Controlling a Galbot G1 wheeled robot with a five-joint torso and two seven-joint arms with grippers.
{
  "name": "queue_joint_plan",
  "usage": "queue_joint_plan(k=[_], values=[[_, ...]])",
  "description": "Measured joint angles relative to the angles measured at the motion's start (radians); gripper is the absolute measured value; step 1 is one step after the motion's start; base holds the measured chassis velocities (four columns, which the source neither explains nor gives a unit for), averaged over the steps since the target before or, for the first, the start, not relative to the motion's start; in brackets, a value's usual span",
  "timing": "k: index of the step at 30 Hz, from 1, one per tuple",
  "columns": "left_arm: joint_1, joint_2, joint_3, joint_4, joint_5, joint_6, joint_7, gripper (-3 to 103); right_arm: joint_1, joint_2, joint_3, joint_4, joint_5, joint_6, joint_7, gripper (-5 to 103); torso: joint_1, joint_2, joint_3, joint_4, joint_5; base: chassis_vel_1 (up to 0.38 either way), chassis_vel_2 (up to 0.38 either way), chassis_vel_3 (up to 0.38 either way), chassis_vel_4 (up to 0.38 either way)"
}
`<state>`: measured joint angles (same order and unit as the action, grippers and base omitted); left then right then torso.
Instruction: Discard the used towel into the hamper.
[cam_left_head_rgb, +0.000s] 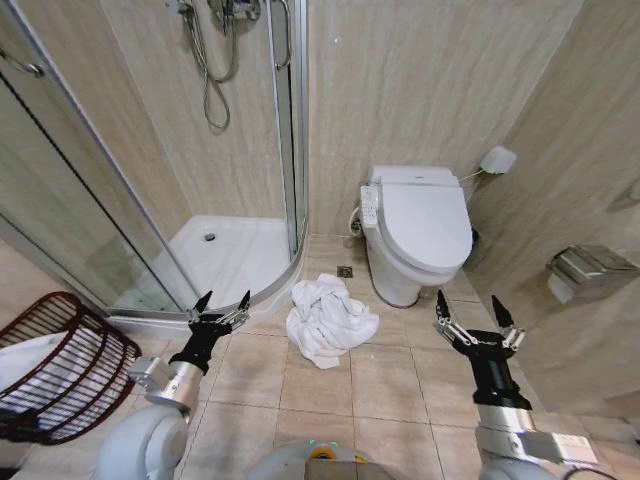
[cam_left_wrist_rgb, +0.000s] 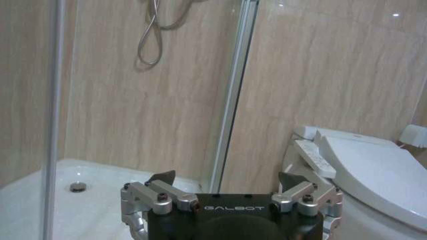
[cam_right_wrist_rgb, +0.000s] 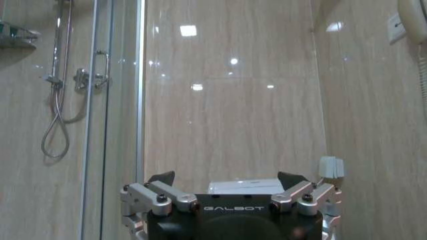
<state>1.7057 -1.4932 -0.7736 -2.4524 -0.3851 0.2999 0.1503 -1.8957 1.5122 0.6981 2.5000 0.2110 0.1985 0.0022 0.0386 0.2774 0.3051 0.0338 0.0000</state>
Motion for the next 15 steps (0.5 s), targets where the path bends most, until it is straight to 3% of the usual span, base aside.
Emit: queue_joint_plan(k=[4,10,12,15], values=[[0.0,0.0,0.0,0.0,0.0,0.0,0.0,100,0.039,-0.022,0.024,-0.005,0.033,-0.057,0.003,100,0.0,0.0,0.0,-0.0002,0.0,0.0,0.0,0.0,0.0],[0.0,0.0,0.0,0.0,0.0,0.0,0.0,100,0.165,-0.092,0.105,-0.027,0.14,-0.241,0.019,100,0.0,0.001,0.001,0.0,0.0002,0.0,0.0,0.0,0.0],[0.0,0.0,0.0,0.0,0.0,0.0,0.0,100,0.183,-0.101,0.116,-0.029,0.156,-0.267,0.021,100,0.0,0.001,0.001,0.0,0.0001,0.0,0.0,0.0,0.0],[0.0,0.0,0.0,0.0,0.0,0.0,0.0,100,0.26,-0.144,0.165,-0.042,0.22,-0.378,0.031,100,0.0,0.001,0.001,0.0,0.0002,0.0,0.0,0.0,0.0]])
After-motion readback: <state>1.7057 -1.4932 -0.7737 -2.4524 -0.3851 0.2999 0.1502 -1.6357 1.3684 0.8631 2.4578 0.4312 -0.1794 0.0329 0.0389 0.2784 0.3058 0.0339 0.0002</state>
